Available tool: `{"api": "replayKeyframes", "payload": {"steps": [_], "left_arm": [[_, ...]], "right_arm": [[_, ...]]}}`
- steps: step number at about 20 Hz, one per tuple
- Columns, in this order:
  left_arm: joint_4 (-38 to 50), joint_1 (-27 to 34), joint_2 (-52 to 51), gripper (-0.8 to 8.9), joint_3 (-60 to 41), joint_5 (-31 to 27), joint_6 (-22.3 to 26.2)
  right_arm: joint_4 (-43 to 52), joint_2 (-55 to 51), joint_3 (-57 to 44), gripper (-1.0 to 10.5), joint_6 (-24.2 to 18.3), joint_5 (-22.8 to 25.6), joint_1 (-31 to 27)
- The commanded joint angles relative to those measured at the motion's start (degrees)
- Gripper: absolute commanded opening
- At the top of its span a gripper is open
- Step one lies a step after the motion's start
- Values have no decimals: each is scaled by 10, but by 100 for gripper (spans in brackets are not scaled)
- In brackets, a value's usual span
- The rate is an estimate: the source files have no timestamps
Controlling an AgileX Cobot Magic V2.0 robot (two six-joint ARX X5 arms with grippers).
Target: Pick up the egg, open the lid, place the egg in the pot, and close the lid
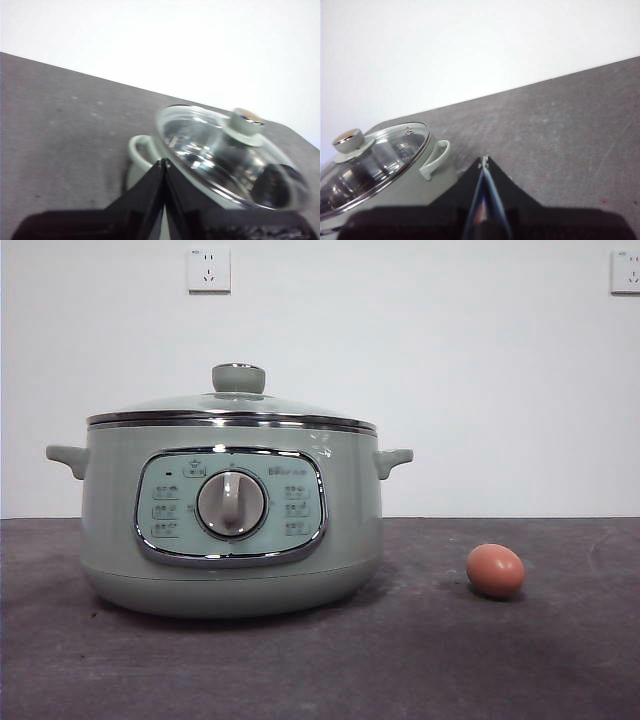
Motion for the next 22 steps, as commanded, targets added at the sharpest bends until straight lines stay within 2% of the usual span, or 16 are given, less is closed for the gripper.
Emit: {"api": "replayKeyframes", "payload": {"steps": [1,5,9,13,18,22], "left_arm": [[-30,2,28,-6,40,31,2],[-92,2,78,-6,108,79,44],[-181,2,133,-6,182,118,111],[-274,1,180,-6,246,139,175],[-376,1,223,-6,309,143,236],[-418,1,242,-6,337,143,255]], "right_arm": [[-41,45,59,-12,-25,-21,0],[-134,122,146,-12,-84,-75,1],[-249,205,236,-12,-143,-118,1],[-358,276,312,-11,-193,-121,3],[-462,346,380,-12,-216,-120,16],[-487,373,393,-11,-223,-119,34]]}}
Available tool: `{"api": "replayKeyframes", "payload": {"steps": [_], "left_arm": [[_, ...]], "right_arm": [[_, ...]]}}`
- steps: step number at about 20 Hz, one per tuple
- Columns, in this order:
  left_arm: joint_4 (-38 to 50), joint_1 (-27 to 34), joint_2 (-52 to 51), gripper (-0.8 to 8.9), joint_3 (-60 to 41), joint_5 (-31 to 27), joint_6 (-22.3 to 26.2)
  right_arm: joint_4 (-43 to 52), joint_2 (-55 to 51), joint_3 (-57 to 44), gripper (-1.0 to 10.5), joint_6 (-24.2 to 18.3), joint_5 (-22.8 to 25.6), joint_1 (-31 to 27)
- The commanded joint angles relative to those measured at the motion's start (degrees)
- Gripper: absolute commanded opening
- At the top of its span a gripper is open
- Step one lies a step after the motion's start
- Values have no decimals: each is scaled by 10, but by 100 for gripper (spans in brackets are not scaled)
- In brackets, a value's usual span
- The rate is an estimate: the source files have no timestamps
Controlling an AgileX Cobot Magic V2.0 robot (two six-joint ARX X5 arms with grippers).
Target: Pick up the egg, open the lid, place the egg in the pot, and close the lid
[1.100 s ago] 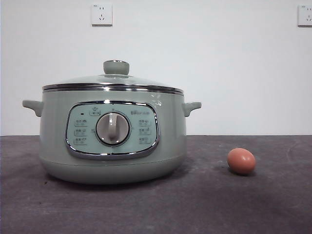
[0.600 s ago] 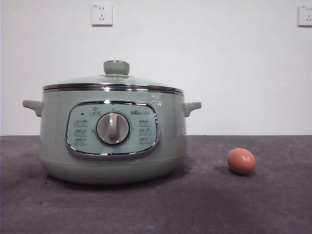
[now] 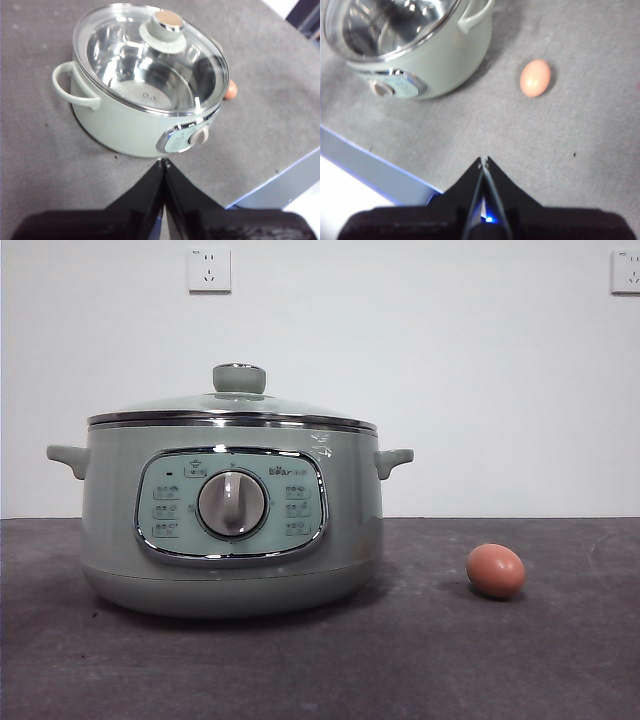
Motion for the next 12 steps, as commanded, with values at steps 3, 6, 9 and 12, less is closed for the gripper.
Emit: {"api": "replayKeyframes", "payload": {"steps": [3,6,9,12], "left_arm": [[-5,1,1,1,3,4,19],[-5,1,1,410,3,2,15],[-5,1,1,659,3,3,15],[-5,1,1,659,3,3,15]], "right_arm": [[0,3,2,10,-9,0,8],[0,3,2,249,-8,1,8],[0,3,2,640,-4,1,8],[4,4,2,627,-3,1,8]]}}
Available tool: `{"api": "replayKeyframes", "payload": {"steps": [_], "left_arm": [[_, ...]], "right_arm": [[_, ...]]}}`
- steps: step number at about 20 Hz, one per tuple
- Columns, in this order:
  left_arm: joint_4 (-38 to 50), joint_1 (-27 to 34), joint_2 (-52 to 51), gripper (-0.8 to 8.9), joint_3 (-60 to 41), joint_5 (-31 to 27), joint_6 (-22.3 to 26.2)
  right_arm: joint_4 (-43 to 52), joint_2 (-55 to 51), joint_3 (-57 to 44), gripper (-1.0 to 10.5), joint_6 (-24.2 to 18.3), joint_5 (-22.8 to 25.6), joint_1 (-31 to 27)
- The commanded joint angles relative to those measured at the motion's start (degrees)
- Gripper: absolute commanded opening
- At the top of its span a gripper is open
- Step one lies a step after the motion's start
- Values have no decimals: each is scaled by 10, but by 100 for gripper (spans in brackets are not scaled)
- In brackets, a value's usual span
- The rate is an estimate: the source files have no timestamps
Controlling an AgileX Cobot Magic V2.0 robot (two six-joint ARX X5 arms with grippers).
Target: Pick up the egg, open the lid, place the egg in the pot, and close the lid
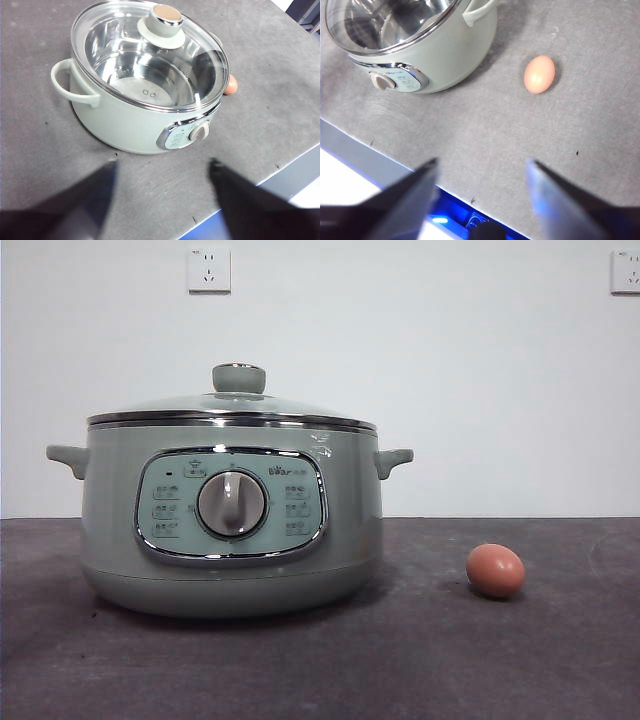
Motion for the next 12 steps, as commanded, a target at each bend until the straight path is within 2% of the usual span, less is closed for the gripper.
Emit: {"api": "replayKeyframes", "payload": {"steps": [1,7,12], "left_arm": [[3,1,0,659,2,3,6],[3,1,0,658,2,3,6],[2,1,0,658,2,3,6]], "right_arm": [[11,4,2,626,2,1,2],[85,92,2,625,17,6,11],[166,231,2,625,22,80,36]]}}
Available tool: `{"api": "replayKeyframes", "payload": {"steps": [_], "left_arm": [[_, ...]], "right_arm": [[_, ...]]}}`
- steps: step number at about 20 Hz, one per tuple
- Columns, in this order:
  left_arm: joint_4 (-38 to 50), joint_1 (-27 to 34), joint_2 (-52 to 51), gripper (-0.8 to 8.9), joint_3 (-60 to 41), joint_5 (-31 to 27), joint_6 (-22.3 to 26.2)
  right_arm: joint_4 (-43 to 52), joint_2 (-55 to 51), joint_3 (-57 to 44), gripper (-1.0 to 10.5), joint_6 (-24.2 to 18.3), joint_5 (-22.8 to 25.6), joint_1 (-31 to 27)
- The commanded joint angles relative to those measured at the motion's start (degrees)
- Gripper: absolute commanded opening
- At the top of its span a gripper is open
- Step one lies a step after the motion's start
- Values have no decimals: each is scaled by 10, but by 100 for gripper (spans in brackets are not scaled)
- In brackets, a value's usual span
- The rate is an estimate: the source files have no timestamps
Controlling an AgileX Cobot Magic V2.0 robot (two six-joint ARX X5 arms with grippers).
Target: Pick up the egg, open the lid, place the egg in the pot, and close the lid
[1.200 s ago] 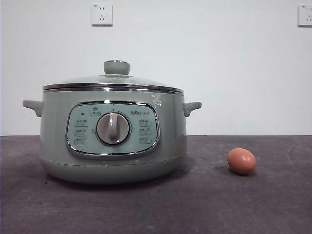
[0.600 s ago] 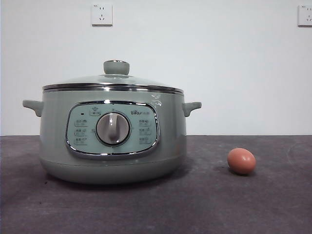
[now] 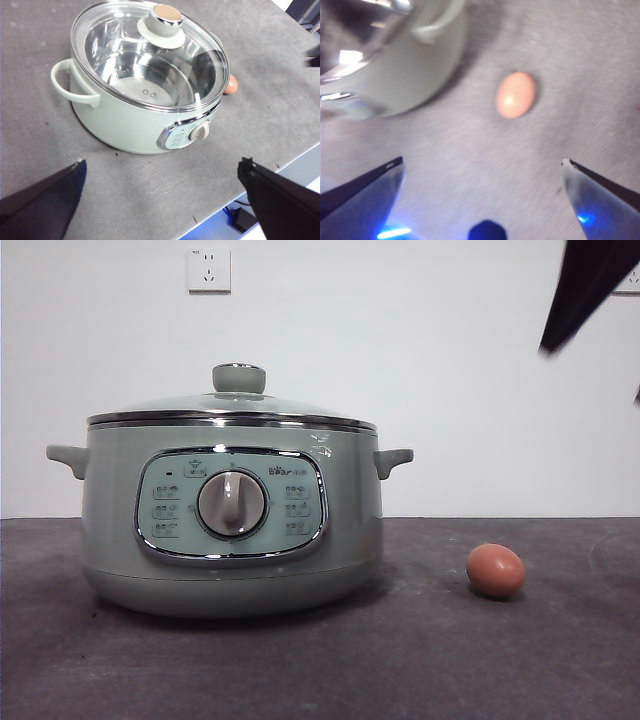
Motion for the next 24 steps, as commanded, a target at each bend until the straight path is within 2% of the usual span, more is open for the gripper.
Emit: {"api": "replayKeyframes", "payload": {"steps": [1,4,6,9,14,18,24], "left_arm": [[3,1,0,658,2,3,4],[3,1,0,658,2,3,4],[3,1,0,658,2,3,4],[3,1,0,658,2,3,4],[2,1,0,658,2,3,4],[2,1,0,658,2,3,4],[2,1,0,658,2,3,4]], "right_arm": [[41,68,1,621,7,26,10],[100,151,1,565,16,57,29],[134,199,1,565,20,62,40],[187,260,1,565,26,104,57],[239,320,1,560,37,106,65],[257,339,1,395,42,104,68],[257,339,1,85,42,102,68]]}}
